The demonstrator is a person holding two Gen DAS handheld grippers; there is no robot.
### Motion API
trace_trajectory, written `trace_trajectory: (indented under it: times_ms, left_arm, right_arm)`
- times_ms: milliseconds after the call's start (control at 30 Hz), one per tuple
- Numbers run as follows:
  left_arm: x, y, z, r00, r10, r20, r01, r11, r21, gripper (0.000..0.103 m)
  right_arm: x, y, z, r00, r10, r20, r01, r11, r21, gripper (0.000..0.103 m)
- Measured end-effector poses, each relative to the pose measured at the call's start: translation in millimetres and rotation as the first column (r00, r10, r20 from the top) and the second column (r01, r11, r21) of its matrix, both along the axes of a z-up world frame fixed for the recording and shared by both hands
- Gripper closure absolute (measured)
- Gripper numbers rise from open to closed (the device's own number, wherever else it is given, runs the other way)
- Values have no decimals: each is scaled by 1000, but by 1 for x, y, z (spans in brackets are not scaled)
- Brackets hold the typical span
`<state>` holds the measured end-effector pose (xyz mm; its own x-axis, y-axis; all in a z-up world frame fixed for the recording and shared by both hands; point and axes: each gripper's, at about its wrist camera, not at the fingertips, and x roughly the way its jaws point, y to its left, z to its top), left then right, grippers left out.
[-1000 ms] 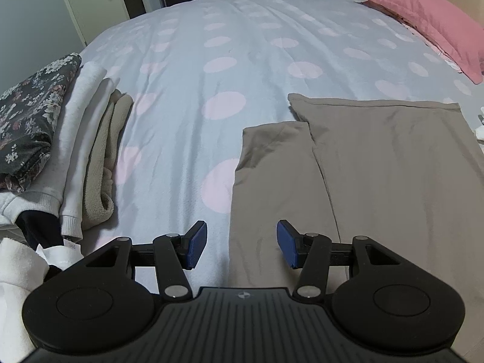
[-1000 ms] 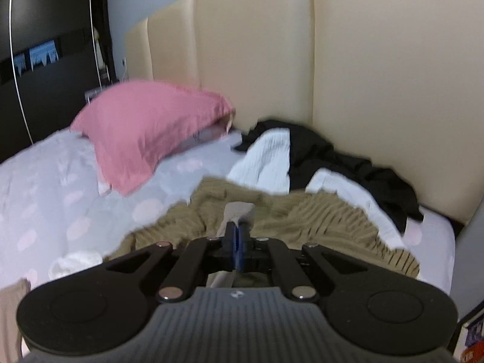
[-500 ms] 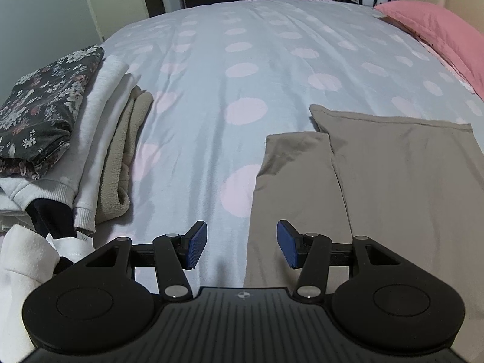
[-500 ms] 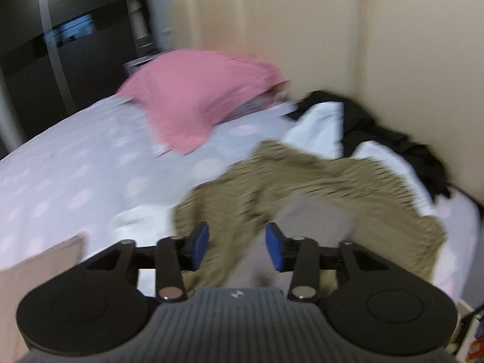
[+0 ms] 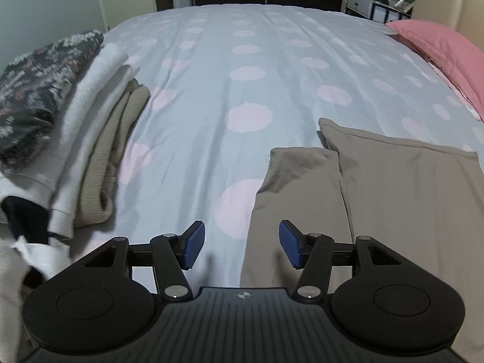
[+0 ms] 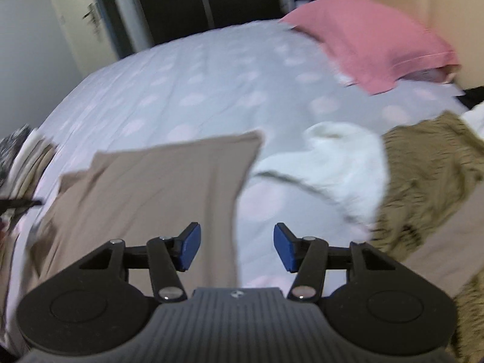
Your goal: Fold clothes
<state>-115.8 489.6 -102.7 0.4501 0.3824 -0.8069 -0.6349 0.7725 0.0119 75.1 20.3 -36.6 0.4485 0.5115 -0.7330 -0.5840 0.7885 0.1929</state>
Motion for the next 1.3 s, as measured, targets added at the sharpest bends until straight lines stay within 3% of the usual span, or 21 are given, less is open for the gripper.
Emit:
trace_trajectory:
  times_ms: [267, 400, 467, 533, 567, 633, 867, 1067, 1300]
  left_arm:
    - [26, 15, -28, 989, 102, 104, -98, 994, -45, 50]
    - [33, 18, -41, 989, 115, 95, -110, 992, -62, 52]
    - [34, 14, -43, 993, 80, 82, -77, 996, -42, 66]
    - [33, 12, -39, 994, 59, 86, -56, 997, -44, 90]
    - [32, 12, -37, 994, 58, 91, -53, 997, -60, 95]
    - [28, 9, -27, 992, 58, 113, -51, 997, -66, 103]
    - [5, -9, 23, 982, 53, 182, -50, 998, -23, 103]
    - [-54, -10, 63, 969, 194, 152, -206, 976, 64, 103]
    - [-124, -20, 113, 925, 298, 235, -331, 936, 117, 103]
  right_arm:
    - [9, 17, -9, 998, 48, -33, -49, 998, -29, 47]
    - [10, 24, -13, 997, 63, -37, -64, 997, -42, 47]
    - [10, 24, -14, 997, 61, -47, -63, 997, -43, 47]
    - [9, 25, -14, 997, 62, -51, -65, 997, -42, 48]
    - [9, 26, -13, 997, 64, -47, -66, 997, -42, 48]
    - [7, 27, -9, 997, 66, -38, -67, 997, -39, 49]
    - [1, 27, 3, 998, 67, 0, -67, 997, -26, 52]
    - [1, 23, 2, 999, 54, 0, -54, 998, -24, 52]
    - [2, 21, -1, 999, 49, -8, -49, 999, -22, 52]
